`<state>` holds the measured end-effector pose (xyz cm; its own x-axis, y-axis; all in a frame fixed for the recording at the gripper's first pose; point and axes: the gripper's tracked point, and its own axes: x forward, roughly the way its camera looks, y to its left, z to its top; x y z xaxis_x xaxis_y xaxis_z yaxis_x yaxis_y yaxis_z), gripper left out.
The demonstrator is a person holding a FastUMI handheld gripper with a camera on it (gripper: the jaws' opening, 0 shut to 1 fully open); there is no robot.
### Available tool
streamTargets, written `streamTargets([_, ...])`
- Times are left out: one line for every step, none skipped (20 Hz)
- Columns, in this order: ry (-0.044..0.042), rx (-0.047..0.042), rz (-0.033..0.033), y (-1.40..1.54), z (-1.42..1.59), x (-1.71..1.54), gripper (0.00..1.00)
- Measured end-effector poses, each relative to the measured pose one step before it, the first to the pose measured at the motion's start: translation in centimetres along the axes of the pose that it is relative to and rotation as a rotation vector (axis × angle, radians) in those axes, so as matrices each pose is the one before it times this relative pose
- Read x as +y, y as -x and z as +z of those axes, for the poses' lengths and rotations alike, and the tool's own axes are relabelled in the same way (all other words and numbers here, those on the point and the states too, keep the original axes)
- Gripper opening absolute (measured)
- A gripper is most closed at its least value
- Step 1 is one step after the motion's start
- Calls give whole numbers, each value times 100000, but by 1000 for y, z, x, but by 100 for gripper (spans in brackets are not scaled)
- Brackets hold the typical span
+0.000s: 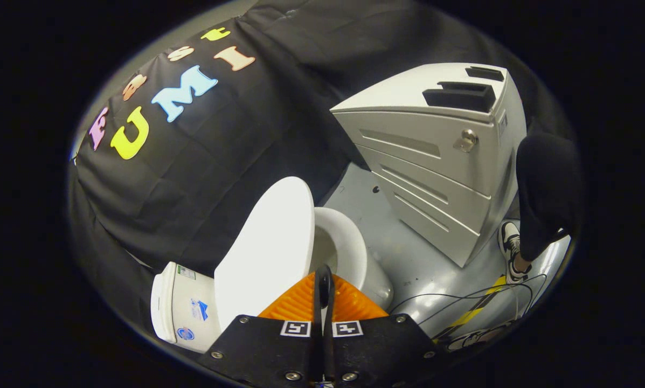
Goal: Open the toilet lid.
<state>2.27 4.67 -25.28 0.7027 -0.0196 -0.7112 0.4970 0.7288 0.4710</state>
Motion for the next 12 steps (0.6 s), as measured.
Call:
streamTargets([1416,938,-525,237,82,290,0])
streamTargets([2697,134,-727,304,219,377,0])
streamTargets([3273,-324,-657,346,236,468,0])
streamTargets([2525,-1098,-439,450,347,523,0])
streamTargets([1345,-1152,-103,416,302,530,0])
streamTargets([558,-1254,392,419,438,686,0])
streamTargets([292,-1092,598,470,289,634,0])
streamTargets([746,-976,743,467,356,605,0])
streamTargets([1998,-711,846,404,223,623,0])
streamTargets([2816,-880,629,410,351,701,0])
streamTargets([2947,-1319,423,388,393,659,0])
streamTargets([2290,-1187,207,452,342,653,0])
